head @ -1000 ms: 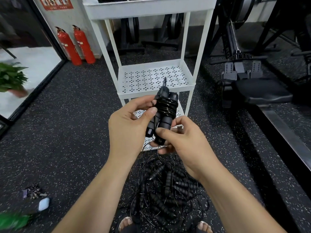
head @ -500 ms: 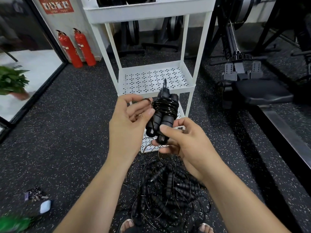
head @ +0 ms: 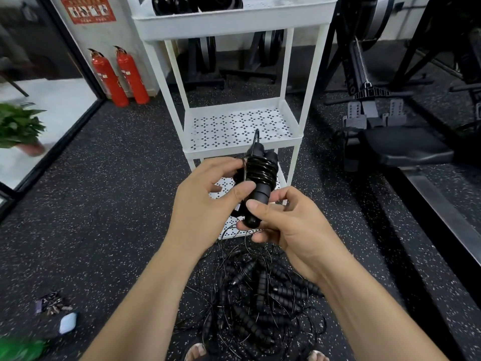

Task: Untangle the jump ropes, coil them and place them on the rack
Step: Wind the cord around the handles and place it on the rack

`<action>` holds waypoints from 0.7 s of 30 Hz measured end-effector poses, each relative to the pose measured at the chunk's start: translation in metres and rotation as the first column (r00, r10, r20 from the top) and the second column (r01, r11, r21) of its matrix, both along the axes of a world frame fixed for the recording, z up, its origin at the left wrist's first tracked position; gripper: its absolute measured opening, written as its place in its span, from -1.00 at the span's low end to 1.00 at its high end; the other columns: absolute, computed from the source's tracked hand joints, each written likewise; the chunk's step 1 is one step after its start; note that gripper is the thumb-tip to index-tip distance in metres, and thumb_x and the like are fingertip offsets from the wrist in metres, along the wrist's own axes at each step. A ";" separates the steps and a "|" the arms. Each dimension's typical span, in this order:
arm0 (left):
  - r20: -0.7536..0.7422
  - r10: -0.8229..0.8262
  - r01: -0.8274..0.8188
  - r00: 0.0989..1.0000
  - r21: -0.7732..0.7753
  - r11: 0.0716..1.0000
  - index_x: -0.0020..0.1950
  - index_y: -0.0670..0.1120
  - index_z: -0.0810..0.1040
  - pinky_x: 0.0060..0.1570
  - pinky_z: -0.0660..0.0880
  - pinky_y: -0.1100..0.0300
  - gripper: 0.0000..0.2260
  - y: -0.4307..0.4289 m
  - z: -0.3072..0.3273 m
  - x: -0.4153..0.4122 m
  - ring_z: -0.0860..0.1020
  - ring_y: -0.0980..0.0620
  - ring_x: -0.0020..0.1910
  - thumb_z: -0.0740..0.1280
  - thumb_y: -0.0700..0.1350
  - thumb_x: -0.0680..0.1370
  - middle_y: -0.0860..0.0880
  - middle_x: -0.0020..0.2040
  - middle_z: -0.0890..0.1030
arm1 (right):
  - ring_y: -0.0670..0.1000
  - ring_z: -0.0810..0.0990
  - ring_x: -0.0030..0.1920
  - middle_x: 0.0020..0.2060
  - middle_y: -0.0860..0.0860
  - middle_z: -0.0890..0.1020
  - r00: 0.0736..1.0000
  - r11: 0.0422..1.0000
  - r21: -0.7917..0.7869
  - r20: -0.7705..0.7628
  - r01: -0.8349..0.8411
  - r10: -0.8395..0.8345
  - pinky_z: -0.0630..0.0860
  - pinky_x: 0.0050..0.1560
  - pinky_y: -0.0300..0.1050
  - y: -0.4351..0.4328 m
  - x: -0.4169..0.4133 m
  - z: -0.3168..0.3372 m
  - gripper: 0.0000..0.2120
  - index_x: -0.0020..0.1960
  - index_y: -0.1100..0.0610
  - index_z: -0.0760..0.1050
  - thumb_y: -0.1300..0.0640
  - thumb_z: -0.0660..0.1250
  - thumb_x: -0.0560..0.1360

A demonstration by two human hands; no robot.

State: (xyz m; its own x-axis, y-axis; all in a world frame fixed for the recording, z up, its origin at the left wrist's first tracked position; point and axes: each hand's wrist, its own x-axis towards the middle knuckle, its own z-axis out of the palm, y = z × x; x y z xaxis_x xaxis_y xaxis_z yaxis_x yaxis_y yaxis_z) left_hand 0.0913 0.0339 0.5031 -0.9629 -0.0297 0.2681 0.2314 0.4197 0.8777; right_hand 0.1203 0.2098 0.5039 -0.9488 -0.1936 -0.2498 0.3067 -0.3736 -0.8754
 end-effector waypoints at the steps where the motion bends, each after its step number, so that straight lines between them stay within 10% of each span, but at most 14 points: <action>1: 0.020 0.040 -0.041 0.999 0.037 0.998 0.32 0.13 0.70 0.28 0.57 0.03 -0.71 0.001 -0.003 0.000 0.62 0.24 0.26 0.52 0.02 0.59 0.26 0.24 0.67 | 0.30 0.79 -0.05 -0.06 0.27 0.76 1.000 1.000 0.008 -0.012 0.010 -0.010 0.59 -0.37 -0.19 0.000 0.000 0.000 -0.60 0.18 0.17 0.36 0.24 0.55 0.53; 9: 0.383 -0.153 -0.087 0.911 0.540 0.837 0.28 -0.10 0.70 0.36 0.54 -0.08 -0.65 0.005 0.003 -0.006 0.70 -0.09 0.25 0.24 0.08 0.76 -0.08 0.18 0.76 | 0.34 0.77 -0.06 -0.24 0.10 0.72 0.998 1.000 0.025 -0.061 -0.004 0.005 0.60 -0.35 -0.17 0.001 0.003 0.002 -0.64 0.14 0.17 0.38 0.31 0.54 0.53; 21: 0.595 -0.436 -0.231 0.676 0.732 0.641 0.44 -0.15 0.54 0.43 0.49 -0.23 -0.35 -0.003 -0.008 -0.015 0.65 -0.26 0.33 0.25 0.37 0.65 -0.24 0.35 0.66 | 0.35 0.76 -0.07 -0.05 0.32 0.70 0.980 0.976 0.084 0.008 -0.199 0.199 0.59 -0.38 -0.13 0.010 0.004 -0.003 -0.52 0.31 0.32 0.35 0.30 0.53 0.52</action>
